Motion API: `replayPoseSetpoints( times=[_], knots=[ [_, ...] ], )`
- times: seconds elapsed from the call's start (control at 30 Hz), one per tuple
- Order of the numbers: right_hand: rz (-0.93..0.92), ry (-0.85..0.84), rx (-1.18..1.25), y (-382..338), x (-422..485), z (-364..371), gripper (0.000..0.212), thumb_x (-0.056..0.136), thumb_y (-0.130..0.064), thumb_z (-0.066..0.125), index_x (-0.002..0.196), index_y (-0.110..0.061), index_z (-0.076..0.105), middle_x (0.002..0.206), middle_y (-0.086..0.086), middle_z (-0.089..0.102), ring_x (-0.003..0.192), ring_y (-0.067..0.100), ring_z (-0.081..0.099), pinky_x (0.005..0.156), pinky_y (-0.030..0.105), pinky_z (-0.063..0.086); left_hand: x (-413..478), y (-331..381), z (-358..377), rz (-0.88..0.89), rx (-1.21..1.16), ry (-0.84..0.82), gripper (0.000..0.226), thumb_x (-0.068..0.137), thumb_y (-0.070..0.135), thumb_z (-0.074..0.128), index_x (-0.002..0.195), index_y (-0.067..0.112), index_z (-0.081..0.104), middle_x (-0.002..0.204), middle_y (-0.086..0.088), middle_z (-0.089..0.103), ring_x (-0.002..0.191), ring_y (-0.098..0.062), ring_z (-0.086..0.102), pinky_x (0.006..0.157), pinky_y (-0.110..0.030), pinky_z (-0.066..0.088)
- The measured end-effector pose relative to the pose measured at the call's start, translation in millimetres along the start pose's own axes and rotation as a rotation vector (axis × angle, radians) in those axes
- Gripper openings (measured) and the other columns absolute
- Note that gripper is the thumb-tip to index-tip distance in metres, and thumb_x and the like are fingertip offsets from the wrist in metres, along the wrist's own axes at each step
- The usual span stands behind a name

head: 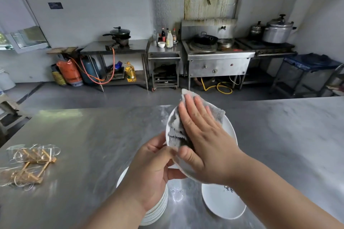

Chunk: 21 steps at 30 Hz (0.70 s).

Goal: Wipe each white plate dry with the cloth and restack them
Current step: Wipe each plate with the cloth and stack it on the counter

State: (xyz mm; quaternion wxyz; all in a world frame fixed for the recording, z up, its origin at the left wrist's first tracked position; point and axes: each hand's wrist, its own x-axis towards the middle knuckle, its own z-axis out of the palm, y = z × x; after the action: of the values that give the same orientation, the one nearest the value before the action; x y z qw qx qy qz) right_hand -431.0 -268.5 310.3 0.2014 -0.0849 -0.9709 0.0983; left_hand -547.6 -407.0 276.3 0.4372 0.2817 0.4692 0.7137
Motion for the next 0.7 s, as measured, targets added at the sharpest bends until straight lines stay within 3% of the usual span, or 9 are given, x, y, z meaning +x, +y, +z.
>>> replayPoseSetpoints(
  times=[0.13,0.27,0.37,0.47,0.53,0.63,0.7],
  knots=[
    [-0.162,-0.138,0.085,-12,-30,22,0.099,0.097,-0.077,0.012,0.165,-0.005,0.004,0.175,0.011,-0.005,0.161,0.029,-0.006,0.129,0.055,0.011,0,-1,-10,0.010,-0.051,0.037,0.055,0.069,0.020,0.074,0.124,0.020,0.077,0.100,-0.017,0.074,0.083,-0.024,0.067,0.065,-0.035,0.058],
    [-0.072,-0.128,-0.016,3,-26,14,0.099,0.094,-0.078,0.007,0.164,-0.008,0.007,0.173,0.010,-0.005,0.161,0.026,-0.009,0.130,0.052,0.010,-5,-13,-8,-0.068,-0.077,-0.002,0.050,0.071,0.019,0.075,0.121,0.019,0.077,0.109,-0.018,0.075,0.089,-0.022,0.073,0.069,-0.042,0.062],
    [0.032,-0.068,-0.028,2,-12,7,0.101,0.092,-0.079,0.004,0.164,-0.009,0.001,0.172,0.011,-0.013,0.160,0.025,-0.017,0.130,0.050,0.005,-2,-13,-3,-0.080,-0.050,-0.044,0.054,0.076,0.018,0.074,0.130,0.016,0.072,0.115,-0.018,0.074,0.095,-0.025,0.071,0.079,-0.048,0.061],
    [-0.075,-0.089,0.041,-12,-16,16,0.098,0.095,-0.076,0.012,0.165,-0.009,0.003,0.174,0.010,-0.009,0.161,0.027,-0.011,0.130,0.053,0.007,4,-5,-8,-0.036,-0.098,-0.017,0.055,0.076,0.016,0.072,0.131,0.017,0.073,0.118,-0.017,0.071,0.104,-0.033,0.062,0.089,-0.048,0.053],
    [-0.117,-0.121,0.084,-19,-23,19,0.098,0.094,-0.077,0.012,0.166,-0.011,0.003,0.175,0.006,-0.007,0.161,0.025,-0.009,0.131,0.050,0.006,3,-3,-15,-0.037,-0.184,-0.030,0.056,0.074,0.018,0.075,0.130,0.019,0.075,0.129,-0.016,0.072,0.111,-0.031,0.069,0.091,-0.049,0.057],
    [-0.137,-0.173,0.074,-22,-29,17,0.100,0.090,-0.079,0.014,0.166,-0.015,0.004,0.175,0.000,-0.004,0.161,0.018,-0.009,0.131,0.046,0.007,1,-6,-20,-0.141,-0.365,-0.006,0.061,0.072,0.036,0.088,0.127,0.014,0.077,0.136,-0.021,0.069,0.117,-0.032,0.072,0.096,-0.049,0.058],
    [-0.163,-0.199,0.036,-21,-34,18,0.101,0.088,-0.081,0.014,0.167,-0.019,0.008,0.174,-0.003,0.001,0.161,0.014,-0.006,0.131,0.044,0.010,2,-9,-18,-0.216,-0.359,0.068,0.050,0.079,0.038,0.083,0.119,0.008,0.079,0.131,-0.025,0.071,0.114,-0.036,0.073,0.092,-0.051,0.061]
  ],
)
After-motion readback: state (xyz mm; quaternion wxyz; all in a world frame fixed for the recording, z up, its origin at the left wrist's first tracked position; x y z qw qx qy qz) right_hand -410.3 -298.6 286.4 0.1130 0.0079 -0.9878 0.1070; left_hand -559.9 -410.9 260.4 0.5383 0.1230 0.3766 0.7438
